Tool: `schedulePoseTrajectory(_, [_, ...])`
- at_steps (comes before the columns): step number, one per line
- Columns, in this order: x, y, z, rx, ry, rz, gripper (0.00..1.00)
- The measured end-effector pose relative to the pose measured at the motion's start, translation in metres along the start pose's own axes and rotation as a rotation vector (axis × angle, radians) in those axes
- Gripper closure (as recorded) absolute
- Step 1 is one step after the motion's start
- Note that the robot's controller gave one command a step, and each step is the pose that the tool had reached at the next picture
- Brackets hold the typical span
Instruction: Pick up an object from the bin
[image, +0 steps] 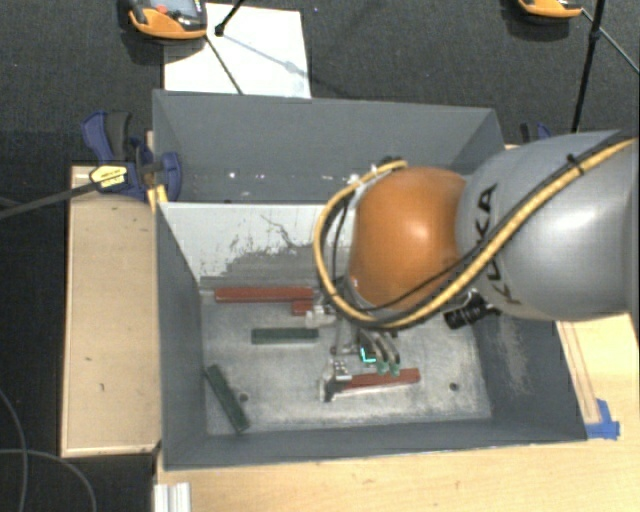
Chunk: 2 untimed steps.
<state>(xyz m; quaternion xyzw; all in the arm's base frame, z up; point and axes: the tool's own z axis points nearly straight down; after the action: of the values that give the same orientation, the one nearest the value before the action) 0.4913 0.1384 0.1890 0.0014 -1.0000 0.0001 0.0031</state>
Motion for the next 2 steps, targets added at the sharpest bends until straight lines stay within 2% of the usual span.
schedulePoseTrajectory(1, [-0.002, -0.001, -0.004, -0.001, -0.008, 0.006, 0.0])
schedulePoseTrajectory(2, [-0.004, -0.034, 0.046, -0.001, -0.011, -0.111, 0.0])
